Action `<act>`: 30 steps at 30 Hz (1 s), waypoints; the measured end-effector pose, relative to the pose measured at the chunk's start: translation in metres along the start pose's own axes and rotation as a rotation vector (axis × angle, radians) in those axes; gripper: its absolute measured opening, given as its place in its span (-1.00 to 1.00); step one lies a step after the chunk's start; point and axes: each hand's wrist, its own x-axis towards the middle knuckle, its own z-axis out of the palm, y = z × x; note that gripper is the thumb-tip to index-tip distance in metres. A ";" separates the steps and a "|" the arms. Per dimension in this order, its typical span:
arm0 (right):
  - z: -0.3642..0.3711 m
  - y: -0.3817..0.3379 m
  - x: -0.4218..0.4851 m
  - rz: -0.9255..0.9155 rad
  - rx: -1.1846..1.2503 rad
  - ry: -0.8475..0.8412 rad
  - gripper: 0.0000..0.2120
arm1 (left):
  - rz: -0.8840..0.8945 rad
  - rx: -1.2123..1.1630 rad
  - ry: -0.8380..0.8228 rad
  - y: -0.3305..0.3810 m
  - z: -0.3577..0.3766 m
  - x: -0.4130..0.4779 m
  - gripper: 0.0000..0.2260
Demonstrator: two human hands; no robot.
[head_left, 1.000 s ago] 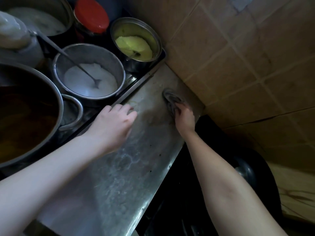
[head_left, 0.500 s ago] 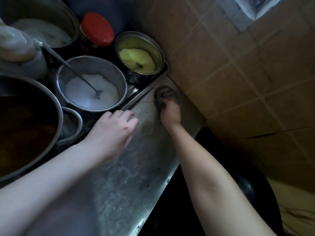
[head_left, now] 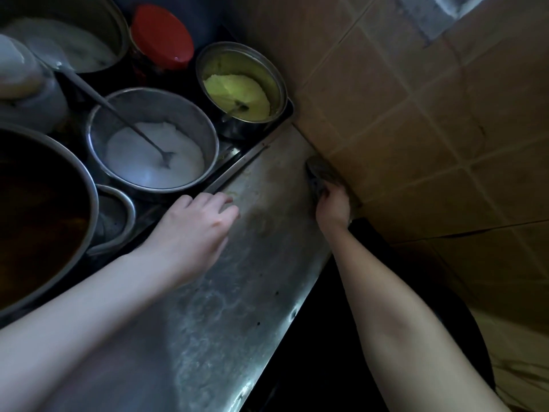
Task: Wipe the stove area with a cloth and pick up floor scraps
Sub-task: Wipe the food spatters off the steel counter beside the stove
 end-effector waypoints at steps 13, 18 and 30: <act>0.040 -0.090 -0.058 -0.221 0.127 -0.147 -0.58 | -0.030 0.030 -0.018 -0.004 -0.014 -0.025 -0.76; 0.048 -0.098 -0.141 -0.482 0.171 -0.196 -0.65 | 0.012 0.047 0.014 -0.002 -0.024 -0.052 -0.79; 0.029 -0.065 -0.129 -0.437 0.167 -0.184 -0.68 | 0.000 0.042 -0.021 0.001 -0.022 -0.111 -0.70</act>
